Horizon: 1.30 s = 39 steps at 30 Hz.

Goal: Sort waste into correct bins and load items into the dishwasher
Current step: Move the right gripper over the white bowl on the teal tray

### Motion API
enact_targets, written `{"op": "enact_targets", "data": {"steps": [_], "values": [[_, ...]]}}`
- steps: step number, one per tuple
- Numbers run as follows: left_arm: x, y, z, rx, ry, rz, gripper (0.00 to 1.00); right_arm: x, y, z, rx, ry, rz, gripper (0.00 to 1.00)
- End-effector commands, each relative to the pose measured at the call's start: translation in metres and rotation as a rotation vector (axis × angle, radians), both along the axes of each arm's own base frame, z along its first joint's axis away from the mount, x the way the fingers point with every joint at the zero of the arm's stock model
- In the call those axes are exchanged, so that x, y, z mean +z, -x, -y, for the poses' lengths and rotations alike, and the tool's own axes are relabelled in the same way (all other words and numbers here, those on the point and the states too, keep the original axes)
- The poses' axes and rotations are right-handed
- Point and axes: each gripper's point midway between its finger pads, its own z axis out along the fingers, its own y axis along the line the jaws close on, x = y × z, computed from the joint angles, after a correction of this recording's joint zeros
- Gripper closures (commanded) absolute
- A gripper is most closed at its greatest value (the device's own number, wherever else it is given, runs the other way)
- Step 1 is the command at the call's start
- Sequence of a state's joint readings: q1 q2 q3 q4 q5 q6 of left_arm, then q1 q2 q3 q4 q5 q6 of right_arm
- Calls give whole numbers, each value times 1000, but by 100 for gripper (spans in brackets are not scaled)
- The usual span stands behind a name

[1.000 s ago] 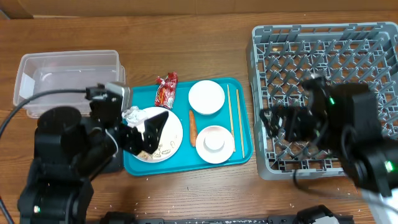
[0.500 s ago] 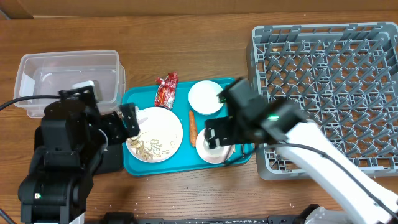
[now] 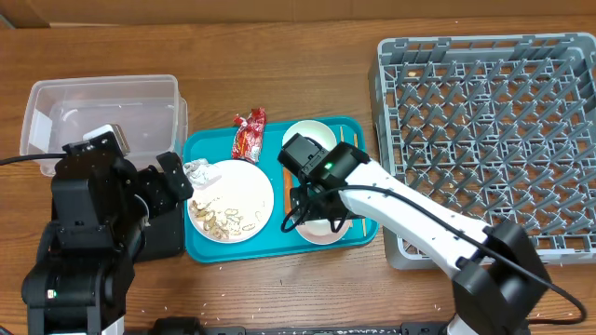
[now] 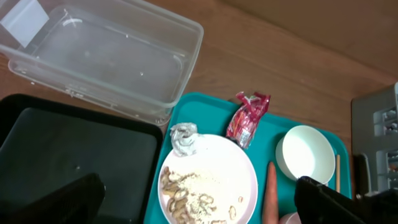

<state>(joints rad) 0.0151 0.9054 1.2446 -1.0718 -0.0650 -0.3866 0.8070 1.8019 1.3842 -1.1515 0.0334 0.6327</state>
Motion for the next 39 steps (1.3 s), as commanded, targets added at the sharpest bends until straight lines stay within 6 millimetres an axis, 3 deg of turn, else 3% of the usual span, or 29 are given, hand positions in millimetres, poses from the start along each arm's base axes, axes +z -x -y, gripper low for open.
{"op": "enact_targets", "data": {"steps": [1, 3, 11, 16, 20, 23, 29, 33, 35, 39], "values": [[8, 1, -4, 20, -10, 16, 0, 2, -6, -8, -10, -20, 26, 11], [7, 2, -4, 20, -10, 14, 0, -1, -3, -14, -6, -52, 8, 19], [6, 2, -4, 20, -9, 10, 0, -18, 2, -8, -11, -43, -7, 20], [6, 2, -4, 19, -9, 9, 0, -18, 3, -3, -14, -27, -13, 37], [6, 2, -4, 19, -9, 9, 0, -11, 2, -4, -13, -29, -6, 42], [5, 2, -4, 19, -9, 5, 0, 7, -1, -6, 7, -54, 25, 44], [4, 0, -4, 19, -9, -2, 0, 71, -16, 9, -19, -80, 180, 44], [2, -1, -4, 19, -9, -10, 0, 117, -25, 39, -94, -115, 271, 44], [1, 0, -4, 19, -9, -13, 0, 136, -29, 63, -157, -132, 312, 43], [0, -2, -4, 19, -9, -18, 0, 157, -35, 116, -293, -119, 361, 43]]}}
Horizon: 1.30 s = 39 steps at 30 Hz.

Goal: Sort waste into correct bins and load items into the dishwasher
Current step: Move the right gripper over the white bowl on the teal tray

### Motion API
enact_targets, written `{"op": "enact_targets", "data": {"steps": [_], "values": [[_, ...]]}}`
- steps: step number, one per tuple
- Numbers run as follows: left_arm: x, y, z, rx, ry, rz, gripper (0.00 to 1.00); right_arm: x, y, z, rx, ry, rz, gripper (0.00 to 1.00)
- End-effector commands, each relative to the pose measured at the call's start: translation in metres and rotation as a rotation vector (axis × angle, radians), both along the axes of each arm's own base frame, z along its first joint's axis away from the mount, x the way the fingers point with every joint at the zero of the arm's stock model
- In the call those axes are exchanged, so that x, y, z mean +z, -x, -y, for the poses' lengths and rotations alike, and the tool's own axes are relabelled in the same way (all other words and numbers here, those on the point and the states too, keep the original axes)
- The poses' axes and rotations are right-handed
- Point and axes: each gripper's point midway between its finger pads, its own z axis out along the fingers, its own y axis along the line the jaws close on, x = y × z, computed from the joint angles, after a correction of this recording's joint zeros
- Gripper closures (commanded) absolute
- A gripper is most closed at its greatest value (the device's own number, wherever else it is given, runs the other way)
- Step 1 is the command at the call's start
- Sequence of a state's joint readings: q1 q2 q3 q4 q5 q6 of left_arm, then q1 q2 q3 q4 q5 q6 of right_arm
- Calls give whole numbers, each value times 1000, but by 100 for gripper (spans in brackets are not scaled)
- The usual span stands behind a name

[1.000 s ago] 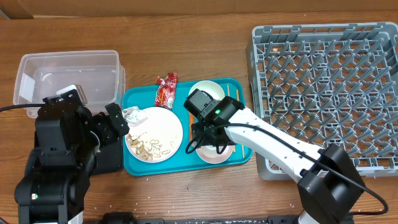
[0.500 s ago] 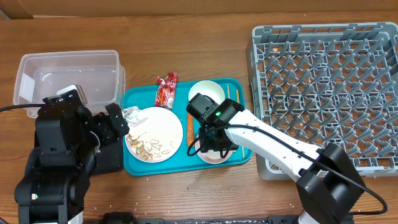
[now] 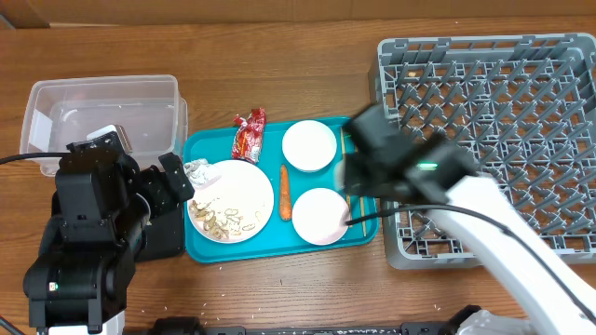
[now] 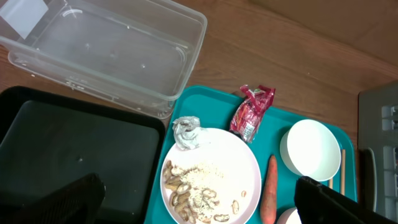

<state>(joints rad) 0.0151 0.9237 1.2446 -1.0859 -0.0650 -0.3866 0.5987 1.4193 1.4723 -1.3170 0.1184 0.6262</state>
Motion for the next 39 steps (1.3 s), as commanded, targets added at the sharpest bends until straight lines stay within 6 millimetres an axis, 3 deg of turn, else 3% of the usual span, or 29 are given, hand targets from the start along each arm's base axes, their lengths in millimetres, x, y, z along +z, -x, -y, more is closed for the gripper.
{"op": "enact_targets", "data": {"steps": [1, 5, 11, 16, 22, 27, 29, 32, 36, 39], "values": [[7, -1, -4, 19, -10, 14, 0, 23, -12, 42, -101, 14, 75, 43], [5, -2, -4, 19, -10, 6, 0, 24, -23, 76, -141, 50, 87, 43], [1, -5, -4, 19, -10, -12, 0, -4, -26, 99, -158, 167, -8, 42], [-3, -8, -4, 18, -9, -26, 0, -27, -34, 103, -172, 191, -58, 42], [-9, -12, -4, 18, -9, -53, 0, -55, -33, 108, -182, 212, -156, 31], [-16, -16, -4, 18, -9, -80, 0, -55, -32, 95, -140, 149, -170, 18], [-19, -19, -4, 18, -9, -94, 0, -44, -34, 93, -138, 134, -137, 9], [-24, -22, -5, 18, -8, -114, 0, -18, -37, 83, -109, 102, -46, 9], [-32, -27, -5, 18, -8, -145, 0, 10, -35, 28, 84, -38, 68, 12], [-40, -30, -5, 17, -8, -174, 0, 13, -31, -11, 174, -100, 99, 18]]}}
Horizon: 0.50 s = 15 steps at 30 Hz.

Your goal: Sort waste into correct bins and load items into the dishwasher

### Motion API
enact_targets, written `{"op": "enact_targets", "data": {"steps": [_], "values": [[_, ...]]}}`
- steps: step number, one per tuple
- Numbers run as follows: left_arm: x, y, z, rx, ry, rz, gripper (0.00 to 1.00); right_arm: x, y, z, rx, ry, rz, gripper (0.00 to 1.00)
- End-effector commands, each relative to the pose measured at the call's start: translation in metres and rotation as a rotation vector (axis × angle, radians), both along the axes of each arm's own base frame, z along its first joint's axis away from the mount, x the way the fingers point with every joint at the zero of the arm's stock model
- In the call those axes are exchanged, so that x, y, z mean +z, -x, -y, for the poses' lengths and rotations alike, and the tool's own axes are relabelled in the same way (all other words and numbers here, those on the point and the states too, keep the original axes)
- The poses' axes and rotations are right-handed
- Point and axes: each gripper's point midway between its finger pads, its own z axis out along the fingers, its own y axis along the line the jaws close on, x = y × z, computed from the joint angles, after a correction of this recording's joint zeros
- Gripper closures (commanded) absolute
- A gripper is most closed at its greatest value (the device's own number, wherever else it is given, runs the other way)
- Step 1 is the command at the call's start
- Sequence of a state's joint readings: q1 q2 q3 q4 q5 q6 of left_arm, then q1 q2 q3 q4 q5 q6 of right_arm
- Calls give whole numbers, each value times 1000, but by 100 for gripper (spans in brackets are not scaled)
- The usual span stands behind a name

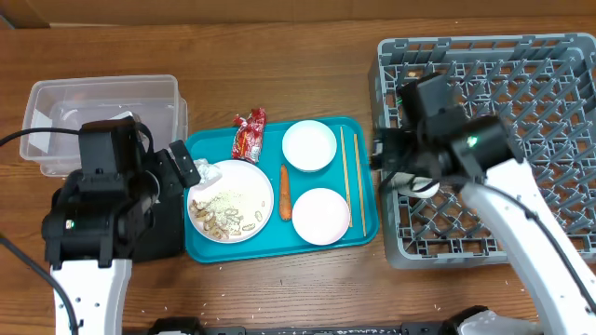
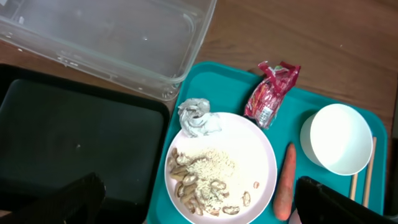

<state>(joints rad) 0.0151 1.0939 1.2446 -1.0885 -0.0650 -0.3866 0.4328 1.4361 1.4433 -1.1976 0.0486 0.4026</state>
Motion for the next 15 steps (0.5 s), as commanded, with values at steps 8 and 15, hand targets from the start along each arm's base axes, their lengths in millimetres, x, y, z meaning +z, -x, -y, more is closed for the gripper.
{"op": "enact_targets", "data": {"steps": [8, 15], "values": [[-19, -15, -4, 16, -11, -82, 0, -45, -30, -73, 6, -53, 19, 26], [-35, -31, -3, 15, -1, -117, 0, -106, -73, -82, -34, -39, -17, 26]]}}
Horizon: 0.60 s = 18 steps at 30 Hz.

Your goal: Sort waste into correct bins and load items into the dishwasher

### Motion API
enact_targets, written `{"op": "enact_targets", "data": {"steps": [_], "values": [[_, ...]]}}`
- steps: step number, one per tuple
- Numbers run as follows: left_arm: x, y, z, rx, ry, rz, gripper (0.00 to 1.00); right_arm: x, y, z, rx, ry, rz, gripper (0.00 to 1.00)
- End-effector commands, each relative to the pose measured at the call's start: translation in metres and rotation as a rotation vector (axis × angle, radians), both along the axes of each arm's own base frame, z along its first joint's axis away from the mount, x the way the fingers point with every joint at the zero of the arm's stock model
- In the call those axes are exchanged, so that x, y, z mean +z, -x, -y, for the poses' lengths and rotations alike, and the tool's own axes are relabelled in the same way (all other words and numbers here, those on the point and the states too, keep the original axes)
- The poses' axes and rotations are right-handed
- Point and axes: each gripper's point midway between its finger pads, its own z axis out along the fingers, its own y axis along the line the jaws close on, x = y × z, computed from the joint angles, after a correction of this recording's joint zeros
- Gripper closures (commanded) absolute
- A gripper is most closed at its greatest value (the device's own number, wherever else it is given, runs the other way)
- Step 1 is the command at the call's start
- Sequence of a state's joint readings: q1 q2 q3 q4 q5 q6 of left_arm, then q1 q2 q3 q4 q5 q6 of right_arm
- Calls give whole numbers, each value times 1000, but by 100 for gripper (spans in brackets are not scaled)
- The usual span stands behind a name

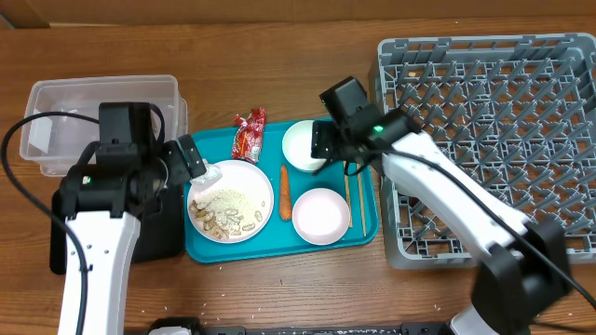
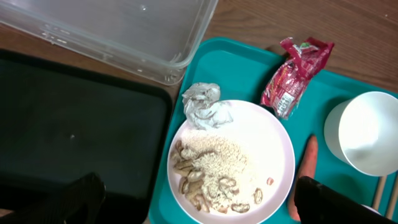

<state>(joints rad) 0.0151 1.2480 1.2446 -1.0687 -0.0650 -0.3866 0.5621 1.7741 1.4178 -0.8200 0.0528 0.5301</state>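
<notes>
On the teal tray [image 1: 209, 249] lies a white plate [image 1: 230, 203] of food scraps with a crumpled tissue [image 1: 207, 173] at its rim. Round it are a red wrapper [image 1: 249, 133], a carrot [image 1: 286, 192], chopsticks [image 1: 350, 194] and two white bowls, upper [image 1: 300, 147] and lower [image 1: 321, 215]. My left gripper [image 2: 202, 205] hangs open above the plate [image 2: 230, 163], with the tissue [image 2: 204, 104], wrapper [image 2: 295, 74] and upper bowl [image 2: 367, 132] ahead of it. My right gripper [image 1: 323, 141] sits at the upper bowl's right rim; its jaws are unclear.
A grey dish rack [image 1: 494, 140] fills the right side. A clear plastic bin [image 1: 102, 116] stands at the back left, with a black bin [image 1: 163, 228] in front of it beside the tray. Both bins [image 2: 112, 25] [image 2: 74, 124] look empty.
My right arm has moved from over the rack's left part back over the tray, to the upper bowl. My left gripper has shifted slightly toward the plate, still open.
My right gripper was first down over the lower bowl on the tray. Then it was raised near the tray's right edge, then over the rack, and now it is at the upper bowl. My left gripper stayed open, shifting from the black bin's edge toward the plate.
</notes>
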Motion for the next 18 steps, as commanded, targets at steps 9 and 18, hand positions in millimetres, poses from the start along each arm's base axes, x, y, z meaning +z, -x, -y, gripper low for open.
{"op": "enact_targets", "data": {"steps": [9, 18], "values": [[19, -6, 32, -93, 180, 10, 0, -69, -22, 6, -60, 26, -88, 41], [136, 24, 1, -7, 13, 185, 0, -82, -21, 1, -49, 17, -117, 84]]}}
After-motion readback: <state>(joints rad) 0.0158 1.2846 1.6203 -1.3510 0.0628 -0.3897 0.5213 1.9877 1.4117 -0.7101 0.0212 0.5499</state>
